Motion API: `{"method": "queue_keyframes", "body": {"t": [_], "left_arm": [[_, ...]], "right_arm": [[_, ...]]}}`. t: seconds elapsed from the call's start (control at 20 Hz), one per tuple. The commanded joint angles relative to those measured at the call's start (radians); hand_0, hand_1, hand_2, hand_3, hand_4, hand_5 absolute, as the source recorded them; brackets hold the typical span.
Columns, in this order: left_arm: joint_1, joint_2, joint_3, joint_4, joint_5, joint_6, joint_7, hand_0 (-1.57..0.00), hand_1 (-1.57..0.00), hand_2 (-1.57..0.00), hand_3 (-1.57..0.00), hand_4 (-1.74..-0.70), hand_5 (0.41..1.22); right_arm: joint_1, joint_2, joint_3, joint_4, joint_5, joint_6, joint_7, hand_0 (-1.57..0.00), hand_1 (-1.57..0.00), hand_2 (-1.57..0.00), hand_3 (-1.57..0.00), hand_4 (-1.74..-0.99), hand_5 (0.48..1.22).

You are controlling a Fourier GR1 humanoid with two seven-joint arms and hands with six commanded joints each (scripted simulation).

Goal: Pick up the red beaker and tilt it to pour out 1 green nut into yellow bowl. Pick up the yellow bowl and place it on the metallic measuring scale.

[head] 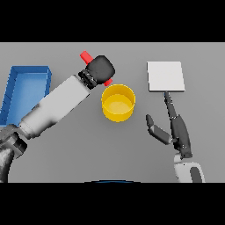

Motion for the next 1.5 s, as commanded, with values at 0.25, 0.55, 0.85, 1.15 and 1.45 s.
{"method": "queue_keyframes", "body": {"t": [0.25, 0.55, 0.85, 1.15, 1.45], "left_arm": [[-0.066, -0.011, -0.08, 0.057, -0.098, 0.006, -0.02, -1.57, -1.57, -1.57, -1.57, -1.73, 1.22], [-0.074, -0.053, -0.162, 0.057, -0.192, 0.049, -0.001, -1.57, -1.57, -1.57, -1.57, -1.74, 1.221], [-0.154, -0.075, -0.27, 0.09, -0.296, -0.012, -0.066, -1.57, -1.57, -1.57, -1.57, -1.73, 1.221], [-0.211, -0.092, -0.314, 0.113, -0.35, -0.05, -0.105, -1.57, -1.57, -1.57, -1.57, -1.73, 1.221], [-0.36, -0.049, -0.171, 0.221, -0.284, 0.026, -0.146, -1.57, -1.57, -1.57, -1.57, -1.73, 1.221]], "right_arm": [[0.005, 0.015, 0.004, 0.017, 0.0, -0.008, -0.024, 0.0, 0.0, 0.0, 0.0, -1.06, 0.696], [0.009, 0.018, 0.001, 0.007, 0.0, -0.015, -0.02, 0.0, 0.0, 0.0, 0.0, -1.065, 0.684], [0.005, 0.015, 0.001, 0.016, 0.013, -0.025, -0.04, 0.0, 0.0, 0.0, 0.0, -1.063, 0.673], [0.003, 0.02, 0.015, 0.01, 0.035, -0.03, -0.03, 0.0, 0.0, 0.0, 0.0, -1.035, 0.685], [0.0, 0.014, 0.009, 0.015, 0.05, -0.047, -0.041, 0.0, 0.0, 0.0, 0.0, -1.023, 0.682]]}}
